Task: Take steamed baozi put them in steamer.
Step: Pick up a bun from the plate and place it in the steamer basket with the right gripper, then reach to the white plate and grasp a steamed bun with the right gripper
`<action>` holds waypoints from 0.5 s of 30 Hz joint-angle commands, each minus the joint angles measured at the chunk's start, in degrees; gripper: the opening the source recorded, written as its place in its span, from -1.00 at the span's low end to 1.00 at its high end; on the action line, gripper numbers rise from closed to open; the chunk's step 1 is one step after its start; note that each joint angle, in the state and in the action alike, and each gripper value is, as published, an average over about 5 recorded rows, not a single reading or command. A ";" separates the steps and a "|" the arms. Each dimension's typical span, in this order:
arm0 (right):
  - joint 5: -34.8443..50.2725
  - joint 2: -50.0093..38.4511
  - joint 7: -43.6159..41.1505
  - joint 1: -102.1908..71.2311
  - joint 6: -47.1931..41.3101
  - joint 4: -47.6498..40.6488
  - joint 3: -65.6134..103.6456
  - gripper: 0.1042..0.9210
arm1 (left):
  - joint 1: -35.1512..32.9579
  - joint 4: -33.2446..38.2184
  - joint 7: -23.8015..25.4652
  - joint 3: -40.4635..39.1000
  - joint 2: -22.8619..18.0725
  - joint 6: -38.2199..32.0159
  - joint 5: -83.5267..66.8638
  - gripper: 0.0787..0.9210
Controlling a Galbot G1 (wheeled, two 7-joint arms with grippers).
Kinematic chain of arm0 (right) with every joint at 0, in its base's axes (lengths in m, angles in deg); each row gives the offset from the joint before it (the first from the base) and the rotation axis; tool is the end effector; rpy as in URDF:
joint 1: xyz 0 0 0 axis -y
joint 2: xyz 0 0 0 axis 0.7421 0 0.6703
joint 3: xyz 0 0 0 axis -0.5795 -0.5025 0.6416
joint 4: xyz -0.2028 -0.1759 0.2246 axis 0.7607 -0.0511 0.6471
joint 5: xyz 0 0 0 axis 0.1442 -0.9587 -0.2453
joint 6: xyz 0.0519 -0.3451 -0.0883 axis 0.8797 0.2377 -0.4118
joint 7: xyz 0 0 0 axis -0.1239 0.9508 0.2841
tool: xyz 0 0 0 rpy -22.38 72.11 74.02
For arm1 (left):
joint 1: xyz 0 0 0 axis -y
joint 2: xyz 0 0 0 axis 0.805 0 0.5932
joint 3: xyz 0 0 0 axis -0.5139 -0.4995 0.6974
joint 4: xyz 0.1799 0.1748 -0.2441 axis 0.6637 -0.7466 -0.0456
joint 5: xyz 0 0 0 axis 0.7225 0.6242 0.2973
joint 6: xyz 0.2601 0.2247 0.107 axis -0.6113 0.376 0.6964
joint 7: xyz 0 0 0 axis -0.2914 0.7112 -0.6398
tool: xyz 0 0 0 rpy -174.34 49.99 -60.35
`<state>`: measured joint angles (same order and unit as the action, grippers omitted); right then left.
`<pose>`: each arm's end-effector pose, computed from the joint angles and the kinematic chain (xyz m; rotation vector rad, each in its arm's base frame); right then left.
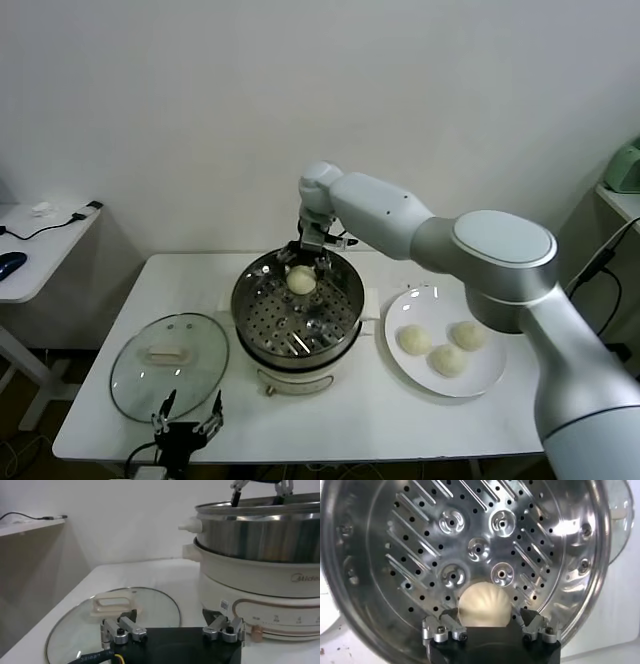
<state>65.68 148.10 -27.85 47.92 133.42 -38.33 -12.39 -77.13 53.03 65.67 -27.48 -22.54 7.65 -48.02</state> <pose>0.6408 0.1927 -0.0598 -2.0893 0.3793 -2.2198 0.1196 0.0428 -0.3619 0.0788 -2.7724 -0.1170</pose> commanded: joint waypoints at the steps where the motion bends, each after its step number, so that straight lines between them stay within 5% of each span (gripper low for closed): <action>1: 29.04 -8.62 -6.19 14.55 -4.90 8.46 -10.70 0.76 | -0.04 0.28 0.05 0.07 0.04 0.05 0.04 0.77; 5: 37.99 -20.70 -4.77 21.67 -20.48 18.40 -20.54 0.76 | 0.34 0.21 0.05 0.39 0.12 0.15 -0.14 0.77; 15: 39.58 -40.33 5.13 27.81 -53.49 40.44 -36.89 0.76 | 1.57 -0.41 0.07 0.06 0.21 0.27 -0.32 0.77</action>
<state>93.58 124.48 -27.66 67.29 106.27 -16.64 -34.32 -75.66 52.67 65.73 -27.40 -22.35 7.89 -48.30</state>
